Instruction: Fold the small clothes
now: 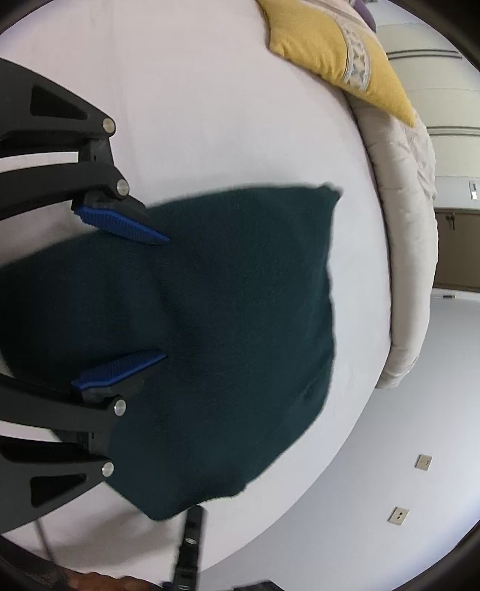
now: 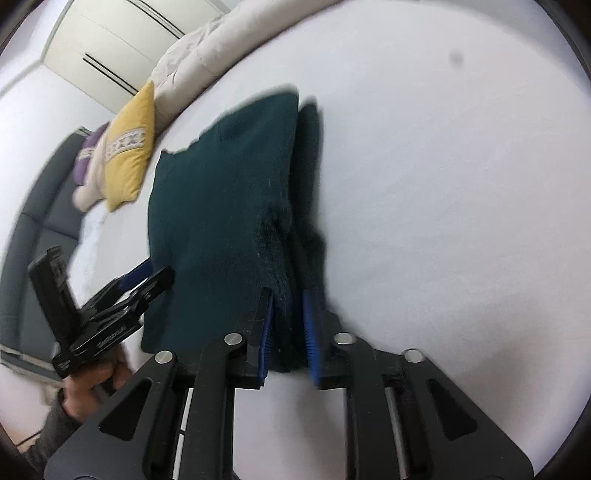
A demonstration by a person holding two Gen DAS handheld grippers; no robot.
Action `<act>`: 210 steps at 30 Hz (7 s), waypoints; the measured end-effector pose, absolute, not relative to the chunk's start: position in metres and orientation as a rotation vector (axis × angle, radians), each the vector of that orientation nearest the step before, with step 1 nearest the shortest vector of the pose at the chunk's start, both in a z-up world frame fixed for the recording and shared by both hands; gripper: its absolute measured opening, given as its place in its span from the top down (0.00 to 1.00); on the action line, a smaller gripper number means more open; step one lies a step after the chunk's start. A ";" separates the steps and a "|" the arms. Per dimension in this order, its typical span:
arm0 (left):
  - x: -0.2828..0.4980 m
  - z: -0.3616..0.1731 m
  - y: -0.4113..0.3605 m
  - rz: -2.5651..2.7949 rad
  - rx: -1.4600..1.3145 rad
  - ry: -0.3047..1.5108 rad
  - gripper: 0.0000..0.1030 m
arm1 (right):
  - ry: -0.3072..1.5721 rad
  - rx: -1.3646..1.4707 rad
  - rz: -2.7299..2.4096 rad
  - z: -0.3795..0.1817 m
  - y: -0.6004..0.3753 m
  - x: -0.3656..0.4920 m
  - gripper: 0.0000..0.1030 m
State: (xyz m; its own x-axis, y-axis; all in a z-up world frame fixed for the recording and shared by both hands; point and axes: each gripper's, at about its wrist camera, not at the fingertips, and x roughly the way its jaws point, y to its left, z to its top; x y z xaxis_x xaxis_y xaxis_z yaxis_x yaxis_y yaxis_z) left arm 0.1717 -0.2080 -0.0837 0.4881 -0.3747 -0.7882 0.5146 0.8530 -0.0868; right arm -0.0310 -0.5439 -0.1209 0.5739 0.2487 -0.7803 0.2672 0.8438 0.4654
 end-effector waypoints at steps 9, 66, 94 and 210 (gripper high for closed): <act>0.237 -0.035 -0.239 -0.478 0.181 0.803 0.41 | 0.855 0.567 0.129 -0.060 -0.560 0.019 0.81; 0.211 -0.070 -0.148 -0.431 -0.138 0.835 0.20 | 0.788 0.614 -0.016 -0.094 -0.560 -0.059 0.28; 0.239 -0.097 -0.175 -0.514 -0.133 1.103 0.62 | 0.990 0.294 -0.097 -0.101 -0.490 0.104 0.77; -0.080 -0.038 0.020 -0.088 0.001 0.842 0.00 | 0.718 0.133 -0.178 -0.005 -0.258 -0.161 0.00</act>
